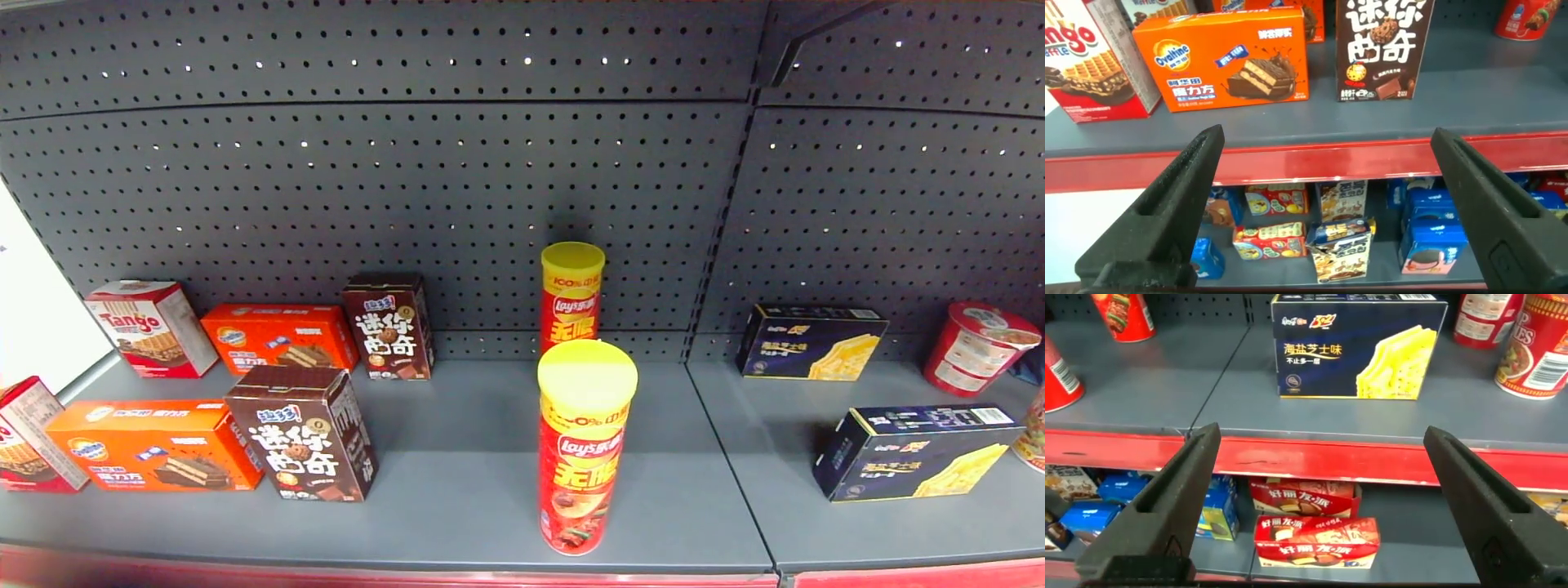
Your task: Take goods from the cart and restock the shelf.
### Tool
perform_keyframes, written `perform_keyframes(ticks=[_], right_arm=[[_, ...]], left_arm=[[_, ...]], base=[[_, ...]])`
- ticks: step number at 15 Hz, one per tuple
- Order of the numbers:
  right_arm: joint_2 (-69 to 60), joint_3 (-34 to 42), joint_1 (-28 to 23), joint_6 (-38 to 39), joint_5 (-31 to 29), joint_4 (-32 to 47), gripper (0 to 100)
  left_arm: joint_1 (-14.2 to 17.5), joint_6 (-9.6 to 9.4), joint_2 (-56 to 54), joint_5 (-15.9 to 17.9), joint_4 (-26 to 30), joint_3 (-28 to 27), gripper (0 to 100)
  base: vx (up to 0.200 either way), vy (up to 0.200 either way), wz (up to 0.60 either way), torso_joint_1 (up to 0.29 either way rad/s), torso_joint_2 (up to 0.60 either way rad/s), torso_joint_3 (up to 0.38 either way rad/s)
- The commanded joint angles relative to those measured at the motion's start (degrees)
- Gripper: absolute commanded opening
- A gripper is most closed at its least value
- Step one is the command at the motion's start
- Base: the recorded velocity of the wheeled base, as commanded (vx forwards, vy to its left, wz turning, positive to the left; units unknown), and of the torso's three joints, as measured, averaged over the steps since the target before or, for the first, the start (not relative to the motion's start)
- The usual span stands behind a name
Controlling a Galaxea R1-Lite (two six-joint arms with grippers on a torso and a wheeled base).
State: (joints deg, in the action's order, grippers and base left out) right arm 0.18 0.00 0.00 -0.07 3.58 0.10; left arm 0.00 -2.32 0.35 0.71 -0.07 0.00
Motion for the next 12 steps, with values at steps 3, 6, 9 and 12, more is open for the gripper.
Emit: perform_keyframes(ticks=[3,6,9,12], right_arm=[[0.1,0.0,0.0,-0.1,0.0,0.0,100],[0.1,0.0,0.0,-0.3,0.0,0.0,100],[0.0,0.0,0.0,-0.6,0.0,0.0,100],[0.1,0.0,0.0,-1.0,0.1,0.0,100]], left_arm=[[0.0,0.21,-0.1,0.0,0.0,0.0,100],[0.0,0.21,0.0,0.0,0.0,0.0,100],[0.0,0.21,0.0,0.1,0.0,0.0,100],[0.0,0.03,-0.1,-0.1,0.0,0.0,100]], base=[[0.000,0.000,0.00,0.000,0.00,0.000],[0.000,0.000,0.00,0.000,0.00,0.000],[0.000,0.000,0.00,0.000,0.00,0.000],[0.000,0.000,0.00,0.000,0.00,0.000]])
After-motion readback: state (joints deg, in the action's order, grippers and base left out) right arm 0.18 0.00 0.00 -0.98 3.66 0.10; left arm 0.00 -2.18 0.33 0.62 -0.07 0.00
